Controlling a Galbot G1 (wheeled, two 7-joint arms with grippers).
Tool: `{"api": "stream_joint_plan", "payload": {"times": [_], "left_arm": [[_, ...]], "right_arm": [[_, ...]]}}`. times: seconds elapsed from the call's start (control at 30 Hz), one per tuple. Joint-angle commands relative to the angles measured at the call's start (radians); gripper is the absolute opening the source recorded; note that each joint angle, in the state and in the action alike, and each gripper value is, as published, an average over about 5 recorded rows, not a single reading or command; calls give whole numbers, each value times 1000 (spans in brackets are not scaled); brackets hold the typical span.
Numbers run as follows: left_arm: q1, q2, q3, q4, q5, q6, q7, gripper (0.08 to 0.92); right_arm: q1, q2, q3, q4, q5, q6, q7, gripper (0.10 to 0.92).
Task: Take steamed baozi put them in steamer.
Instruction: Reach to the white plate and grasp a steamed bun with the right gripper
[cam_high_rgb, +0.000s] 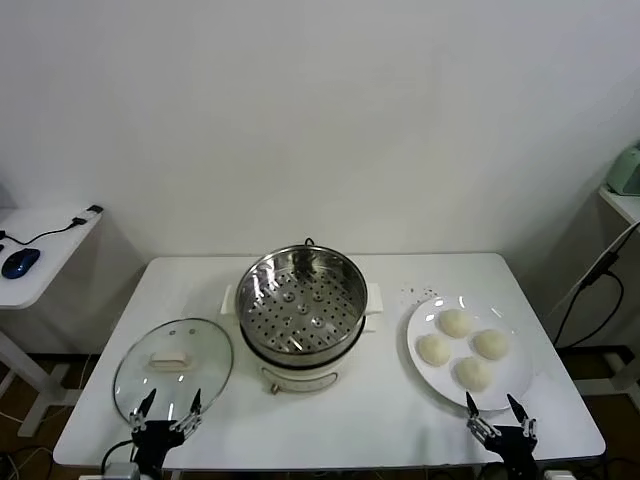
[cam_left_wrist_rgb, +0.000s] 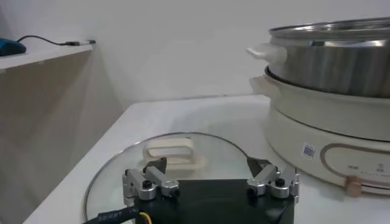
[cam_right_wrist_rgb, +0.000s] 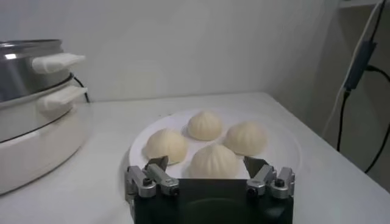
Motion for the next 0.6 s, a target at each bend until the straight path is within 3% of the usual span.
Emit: {"api": "stream_joint_plan", "payload": {"times": [0.03, 0.23, 0.37, 0.47, 0.6], "left_arm": [[-2, 8, 3, -8, 0, 7, 1, 823], [-8, 26, 3, -21, -6, 13, 2, 823], [-13, 31, 4, -21, -7, 14, 2, 823], [-13, 27, 5, -22, -8, 12, 2, 823], [-5, 21, 7, -29, -7, 8, 2, 823]], "right_arm": [[303, -165, 22, -66, -29, -164, 1, 823], [655, -480, -205, -199, -87, -358, -123, 823], [961, -666, -543, -305, -92, -375, -251, 823], [1239, -768, -844, -387, -113, -324, -458, 823], [1721, -842, -1369, -541, -192, -125, -838, 823]]}}
